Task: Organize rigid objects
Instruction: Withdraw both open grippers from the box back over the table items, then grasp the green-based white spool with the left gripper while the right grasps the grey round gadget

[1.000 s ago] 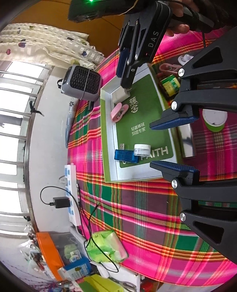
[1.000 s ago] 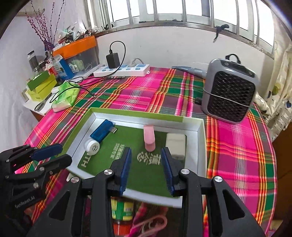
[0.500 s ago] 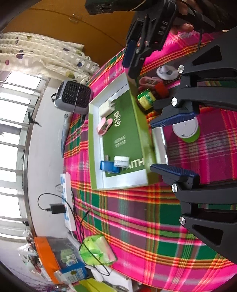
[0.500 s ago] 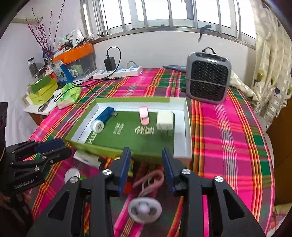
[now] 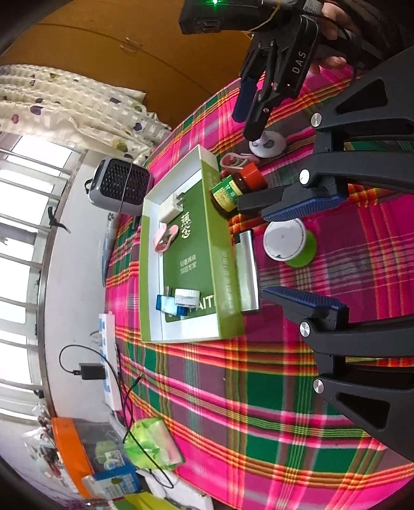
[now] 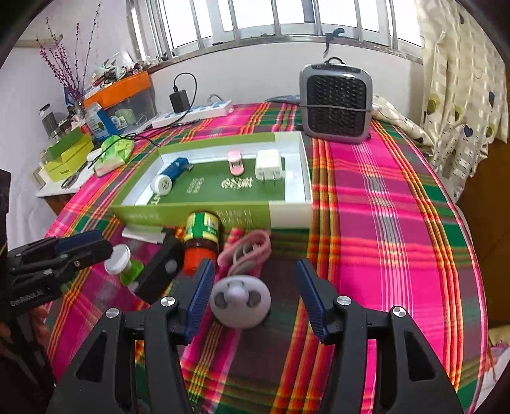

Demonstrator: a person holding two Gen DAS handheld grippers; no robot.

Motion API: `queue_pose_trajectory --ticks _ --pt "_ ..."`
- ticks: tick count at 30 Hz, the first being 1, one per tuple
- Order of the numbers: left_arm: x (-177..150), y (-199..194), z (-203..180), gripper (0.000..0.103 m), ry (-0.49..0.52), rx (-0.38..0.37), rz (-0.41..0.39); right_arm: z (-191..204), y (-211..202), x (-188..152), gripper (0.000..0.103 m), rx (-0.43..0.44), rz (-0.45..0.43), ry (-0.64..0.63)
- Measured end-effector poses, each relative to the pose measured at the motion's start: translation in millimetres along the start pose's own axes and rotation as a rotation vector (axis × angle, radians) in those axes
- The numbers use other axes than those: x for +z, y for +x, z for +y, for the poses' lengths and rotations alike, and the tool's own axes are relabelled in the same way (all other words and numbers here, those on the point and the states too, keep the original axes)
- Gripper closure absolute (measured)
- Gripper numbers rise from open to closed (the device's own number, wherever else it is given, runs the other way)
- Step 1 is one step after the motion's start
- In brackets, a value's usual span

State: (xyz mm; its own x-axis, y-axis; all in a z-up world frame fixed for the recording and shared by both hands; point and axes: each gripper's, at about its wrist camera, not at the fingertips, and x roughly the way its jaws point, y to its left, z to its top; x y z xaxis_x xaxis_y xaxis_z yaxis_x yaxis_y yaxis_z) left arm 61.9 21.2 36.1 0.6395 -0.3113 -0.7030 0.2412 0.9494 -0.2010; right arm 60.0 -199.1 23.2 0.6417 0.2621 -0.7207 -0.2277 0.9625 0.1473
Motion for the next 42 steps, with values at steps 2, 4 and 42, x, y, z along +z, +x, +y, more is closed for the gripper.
queue_pose_trajectory --ticks 2,4,42 --pt "-3 1 -1 0.061 0.003 0.006 0.008 0 -1 -4 0.049 -0.009 0.004 0.004" --pt "-6 2 -2 0.061 0.007 0.006 0.016 2 -2 -8 0.049 -0.018 0.0 -0.007" --pt "-4 33 -15 0.061 0.052 0.021 0.083 18 24 -11 0.048 -0.05 0.089 -0.097"
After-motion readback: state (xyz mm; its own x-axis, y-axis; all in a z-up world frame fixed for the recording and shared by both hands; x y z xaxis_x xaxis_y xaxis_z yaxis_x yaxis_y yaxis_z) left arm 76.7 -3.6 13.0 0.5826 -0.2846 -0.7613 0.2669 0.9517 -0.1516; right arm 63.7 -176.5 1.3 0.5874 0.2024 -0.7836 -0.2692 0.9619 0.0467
